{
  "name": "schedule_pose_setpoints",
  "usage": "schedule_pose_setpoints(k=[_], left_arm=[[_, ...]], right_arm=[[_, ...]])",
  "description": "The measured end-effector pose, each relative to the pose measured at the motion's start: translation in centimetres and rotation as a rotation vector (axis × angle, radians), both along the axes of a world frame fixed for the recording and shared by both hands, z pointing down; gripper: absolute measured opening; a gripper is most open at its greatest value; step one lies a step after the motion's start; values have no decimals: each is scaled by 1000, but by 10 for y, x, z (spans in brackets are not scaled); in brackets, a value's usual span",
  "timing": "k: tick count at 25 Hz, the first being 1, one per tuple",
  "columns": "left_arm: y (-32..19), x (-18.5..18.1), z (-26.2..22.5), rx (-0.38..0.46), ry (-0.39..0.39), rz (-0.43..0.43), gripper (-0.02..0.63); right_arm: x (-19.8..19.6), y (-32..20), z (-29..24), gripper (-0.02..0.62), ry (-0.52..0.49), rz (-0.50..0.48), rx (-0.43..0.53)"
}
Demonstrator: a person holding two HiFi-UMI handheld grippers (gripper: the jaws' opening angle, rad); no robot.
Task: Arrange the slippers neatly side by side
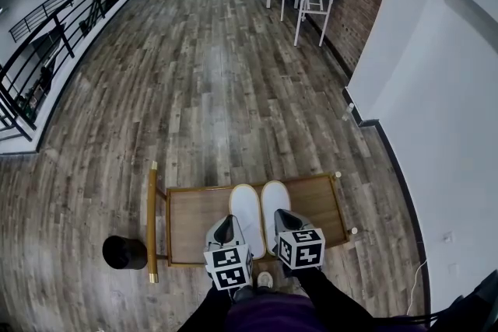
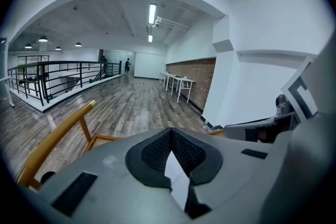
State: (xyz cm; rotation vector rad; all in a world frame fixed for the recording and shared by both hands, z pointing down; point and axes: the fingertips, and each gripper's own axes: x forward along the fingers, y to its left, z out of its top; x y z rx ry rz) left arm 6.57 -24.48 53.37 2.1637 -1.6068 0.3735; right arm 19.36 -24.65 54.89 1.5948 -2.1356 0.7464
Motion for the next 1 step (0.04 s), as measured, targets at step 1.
schedule_pose_setpoints(k=[1], left_arm=[[0, -1, 0, -1, 1, 0, 0]], right_arm=[[-1, -1, 0, -2, -3, 0, 0]])
